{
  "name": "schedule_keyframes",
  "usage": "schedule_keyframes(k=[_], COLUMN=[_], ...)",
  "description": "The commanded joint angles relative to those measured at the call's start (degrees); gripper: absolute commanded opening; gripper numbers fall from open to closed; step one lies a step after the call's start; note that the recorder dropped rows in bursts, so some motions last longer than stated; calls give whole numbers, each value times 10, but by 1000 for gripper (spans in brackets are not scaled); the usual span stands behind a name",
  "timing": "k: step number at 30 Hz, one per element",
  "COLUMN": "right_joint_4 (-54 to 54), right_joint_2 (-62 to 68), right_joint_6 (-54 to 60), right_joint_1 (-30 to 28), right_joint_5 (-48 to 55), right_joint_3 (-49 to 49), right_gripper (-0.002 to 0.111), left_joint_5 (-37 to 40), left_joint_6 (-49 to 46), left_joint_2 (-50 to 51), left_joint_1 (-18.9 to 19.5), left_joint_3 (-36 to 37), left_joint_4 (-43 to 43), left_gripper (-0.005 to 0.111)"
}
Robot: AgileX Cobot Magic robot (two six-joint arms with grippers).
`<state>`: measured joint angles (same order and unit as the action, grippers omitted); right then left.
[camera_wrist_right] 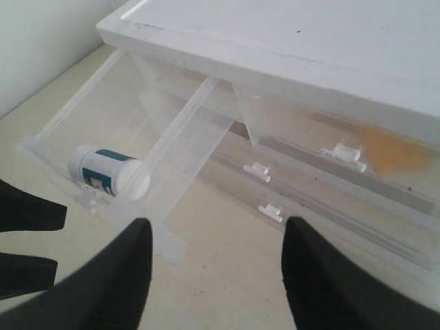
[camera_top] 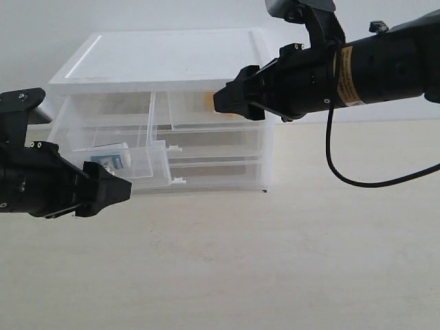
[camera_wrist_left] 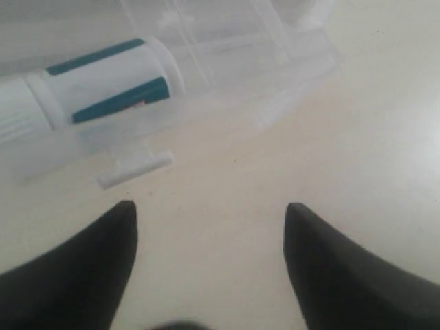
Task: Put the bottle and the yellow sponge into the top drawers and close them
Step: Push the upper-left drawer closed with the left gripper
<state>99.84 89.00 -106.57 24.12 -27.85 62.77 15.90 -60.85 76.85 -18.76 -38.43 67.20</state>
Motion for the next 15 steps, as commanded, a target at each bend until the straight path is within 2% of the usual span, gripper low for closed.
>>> schedule_keyframes(k=[1, 4, 9, 15], right_joint_4=[1, 1, 1, 1], right_joint_2=[-4, -4, -4, -4], right_joint_6=[4, 4, 3, 3], right_joint_1=[-2, -2, -2, -2], right_joint_5=[-6, -23, -29, -29], right_joint_3=[-1, -1, -1, -1], right_gripper=[50, 50, 50, 50], left_joint_5=[-20, -58, -49, -79], left_joint_6=[30, 28, 26, 11], left_joint_2=[-3, -1, 23, 75], left_joint_1=[-5, -5, -5, -5], left_joint_3=[-6, -20, -57, -92], left_joint_4=[-1, -1, -1, -4], left_gripper=[64, 64, 64, 64])
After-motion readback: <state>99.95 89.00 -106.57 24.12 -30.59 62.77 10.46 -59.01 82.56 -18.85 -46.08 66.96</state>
